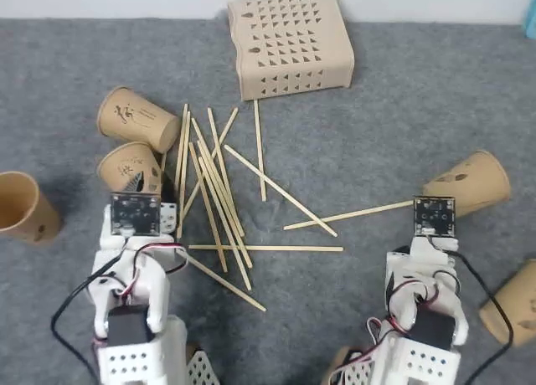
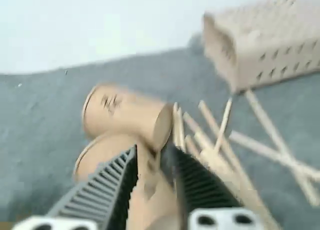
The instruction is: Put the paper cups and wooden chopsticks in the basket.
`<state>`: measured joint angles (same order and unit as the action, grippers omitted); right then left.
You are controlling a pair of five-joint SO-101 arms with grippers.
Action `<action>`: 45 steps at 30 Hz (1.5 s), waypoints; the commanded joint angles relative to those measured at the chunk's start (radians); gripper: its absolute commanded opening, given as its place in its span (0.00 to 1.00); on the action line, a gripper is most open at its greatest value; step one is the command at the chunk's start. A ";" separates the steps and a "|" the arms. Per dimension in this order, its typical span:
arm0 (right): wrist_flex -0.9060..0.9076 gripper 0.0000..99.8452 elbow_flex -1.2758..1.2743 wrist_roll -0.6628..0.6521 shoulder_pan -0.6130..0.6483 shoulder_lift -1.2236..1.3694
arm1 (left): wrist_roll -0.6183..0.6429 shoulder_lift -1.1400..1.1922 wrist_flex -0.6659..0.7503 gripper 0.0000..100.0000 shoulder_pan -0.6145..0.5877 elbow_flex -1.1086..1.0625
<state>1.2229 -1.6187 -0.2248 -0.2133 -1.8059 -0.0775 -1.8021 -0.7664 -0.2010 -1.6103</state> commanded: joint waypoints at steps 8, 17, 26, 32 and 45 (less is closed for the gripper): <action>0.005 0.01 0.005 -0.025 -0.010 -0.010 | 0.106 0.313 0.035 0.16 0.163 0.298; 0.005 0.01 0.005 -0.029 -0.010 -0.010 | 0.233 1.068 0.069 0.16 0.212 0.797; 0.005 0.01 0.005 -0.029 -0.010 -0.010 | 0.258 1.645 0.141 0.23 0.290 1.162; 0.005 0.01 0.005 -0.029 -0.010 -0.010 | 0.258 1.872 0.252 0.31 0.293 1.277; 0.010 0.01 0.009 -0.031 -0.010 -0.010 | 0.256 2.219 0.525 0.31 0.307 1.514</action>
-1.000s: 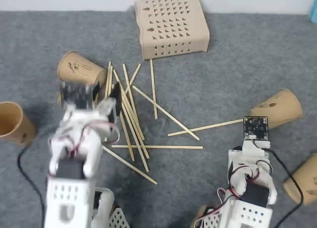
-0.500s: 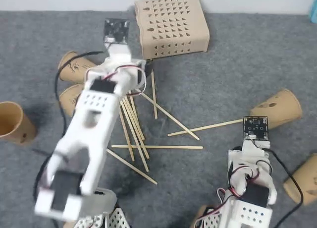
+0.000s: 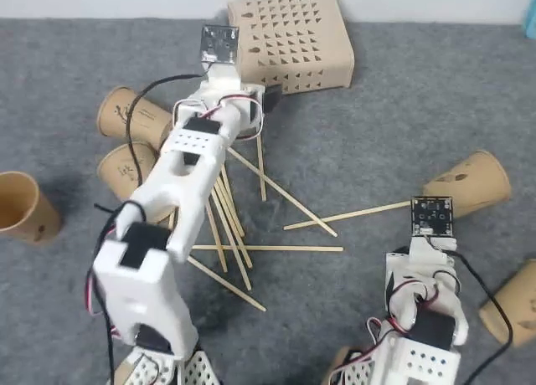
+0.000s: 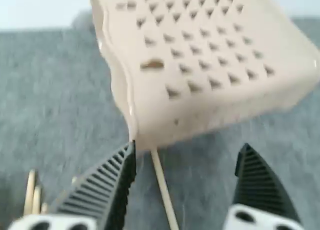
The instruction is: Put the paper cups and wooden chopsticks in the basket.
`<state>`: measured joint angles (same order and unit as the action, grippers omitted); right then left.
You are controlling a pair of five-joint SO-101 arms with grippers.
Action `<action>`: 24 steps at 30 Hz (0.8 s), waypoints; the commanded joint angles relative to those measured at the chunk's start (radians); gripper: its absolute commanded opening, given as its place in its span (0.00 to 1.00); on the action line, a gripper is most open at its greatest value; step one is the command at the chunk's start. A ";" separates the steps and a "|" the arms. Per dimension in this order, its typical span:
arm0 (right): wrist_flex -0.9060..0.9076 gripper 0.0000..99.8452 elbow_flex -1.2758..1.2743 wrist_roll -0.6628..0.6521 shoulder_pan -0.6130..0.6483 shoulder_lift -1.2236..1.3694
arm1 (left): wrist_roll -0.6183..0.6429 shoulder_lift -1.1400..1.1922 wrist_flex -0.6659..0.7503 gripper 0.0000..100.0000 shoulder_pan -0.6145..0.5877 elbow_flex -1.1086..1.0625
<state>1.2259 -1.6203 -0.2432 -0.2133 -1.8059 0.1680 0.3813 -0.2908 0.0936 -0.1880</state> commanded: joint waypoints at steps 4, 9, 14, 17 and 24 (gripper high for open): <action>0.007 0.01 0.012 -0.012 -0.010 -0.010 | 0.009 0.155 0.048 0.31 -0.002 0.217; 0.013 0.01 0.020 -0.012 -0.010 -0.010 | 0.012 0.288 0.049 0.31 -0.041 0.389; 0.012 0.01 0.020 -0.012 -0.010 -0.010 | 0.009 0.399 0.049 0.31 -0.052 0.513; 0.008 0.01 0.020 -0.012 -0.010 -0.010 | 0.011 0.463 0.051 0.31 -0.034 0.595; 0.005 0.01 0.020 -0.014 -0.012 -0.010 | 0.069 0.562 0.081 0.31 -0.018 0.762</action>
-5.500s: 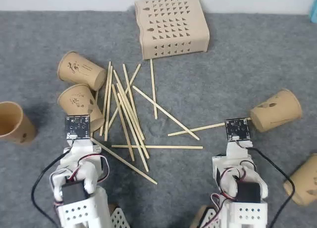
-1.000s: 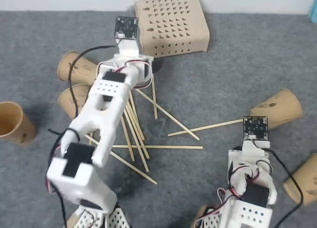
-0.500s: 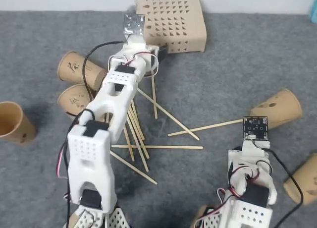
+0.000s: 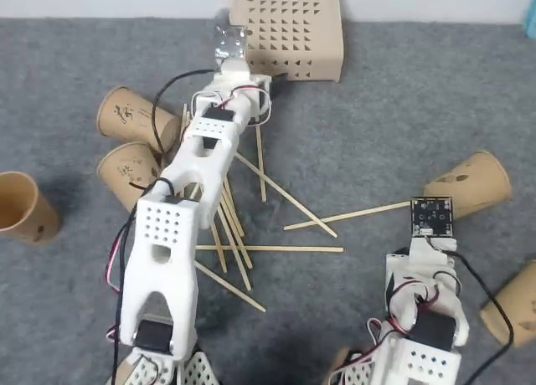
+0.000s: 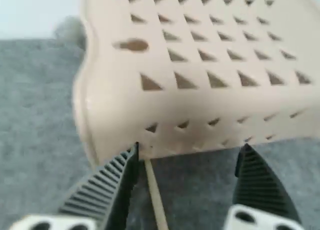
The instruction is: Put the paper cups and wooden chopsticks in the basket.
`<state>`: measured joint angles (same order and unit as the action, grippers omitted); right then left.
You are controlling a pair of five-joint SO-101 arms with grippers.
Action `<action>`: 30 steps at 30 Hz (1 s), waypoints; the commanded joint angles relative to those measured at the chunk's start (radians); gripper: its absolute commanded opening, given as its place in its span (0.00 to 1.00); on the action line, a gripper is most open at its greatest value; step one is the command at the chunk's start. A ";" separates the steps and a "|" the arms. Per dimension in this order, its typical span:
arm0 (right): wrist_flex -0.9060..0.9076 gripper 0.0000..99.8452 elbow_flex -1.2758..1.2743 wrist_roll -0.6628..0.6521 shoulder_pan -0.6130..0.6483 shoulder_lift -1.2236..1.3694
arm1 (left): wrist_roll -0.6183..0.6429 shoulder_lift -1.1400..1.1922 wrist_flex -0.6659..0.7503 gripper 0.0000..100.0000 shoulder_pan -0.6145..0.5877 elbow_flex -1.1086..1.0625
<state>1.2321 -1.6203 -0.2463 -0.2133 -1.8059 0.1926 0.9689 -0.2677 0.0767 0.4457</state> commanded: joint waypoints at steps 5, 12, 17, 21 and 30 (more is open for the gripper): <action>-0.002 0.01 0.020 -0.011 -0.012 -0.010 | 0.055 -0.052 0.054 0.30 0.008 0.125; -0.004 0.01 0.018 -0.011 -0.010 -0.010 | 0.058 -0.302 -0.273 0.24 0.009 0.047; -0.004 0.01 0.018 -0.011 -0.010 -0.010 | 0.060 -0.491 -0.405 0.01 0.005 -0.016; -0.004 0.01 0.017 -0.011 -0.010 -0.010 | 0.060 -0.582 -0.414 0.01 -0.035 -0.088; -0.004 0.01 0.017 -0.011 -0.010 -0.010 | 0.282 -0.525 -0.203 0.01 -0.210 -0.091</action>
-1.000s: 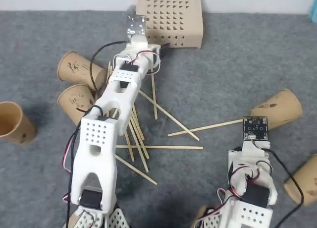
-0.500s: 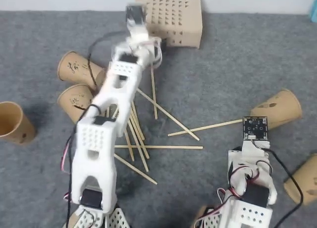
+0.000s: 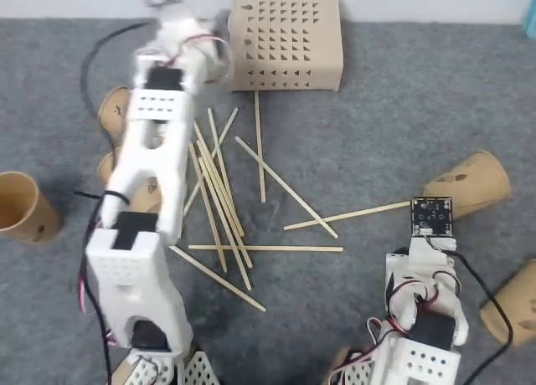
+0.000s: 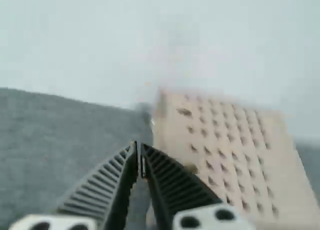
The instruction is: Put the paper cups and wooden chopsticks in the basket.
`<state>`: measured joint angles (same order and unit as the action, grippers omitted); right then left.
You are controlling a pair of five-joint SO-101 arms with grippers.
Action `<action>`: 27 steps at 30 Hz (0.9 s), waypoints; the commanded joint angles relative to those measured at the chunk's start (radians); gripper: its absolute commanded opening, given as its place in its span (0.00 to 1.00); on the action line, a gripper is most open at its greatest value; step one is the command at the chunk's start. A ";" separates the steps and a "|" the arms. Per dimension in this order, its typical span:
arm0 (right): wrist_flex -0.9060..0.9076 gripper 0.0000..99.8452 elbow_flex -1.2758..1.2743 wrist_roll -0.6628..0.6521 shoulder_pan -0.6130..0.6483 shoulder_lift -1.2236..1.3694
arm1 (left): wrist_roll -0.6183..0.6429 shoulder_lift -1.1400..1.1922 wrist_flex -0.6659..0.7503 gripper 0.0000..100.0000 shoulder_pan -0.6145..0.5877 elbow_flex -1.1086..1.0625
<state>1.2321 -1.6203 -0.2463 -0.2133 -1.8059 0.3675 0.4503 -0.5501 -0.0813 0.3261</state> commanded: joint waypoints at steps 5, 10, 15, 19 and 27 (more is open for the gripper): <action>-0.004 0.01 0.017 -0.011 -0.010 -0.010 | 0.127 0.204 0.002 0.01 -0.055 0.199; -0.004 0.01 0.017 -0.011 -0.010 -0.010 | 0.264 0.486 -0.157 0.01 -0.043 0.536; -0.004 0.01 0.017 -0.011 -0.010 -0.010 | 0.313 0.758 -0.290 0.01 -0.025 0.941; -0.004 0.01 0.017 -0.011 -0.010 -0.010 | 0.313 0.950 -0.364 0.01 0.008 1.241; -0.002 0.01 0.017 -0.011 -0.010 -0.010 | 0.310 1.048 -0.399 0.01 0.080 1.343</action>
<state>1.2321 -1.6203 -0.2463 -0.2133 -1.8059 0.6697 1.5213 -0.9291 -0.0322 1.6210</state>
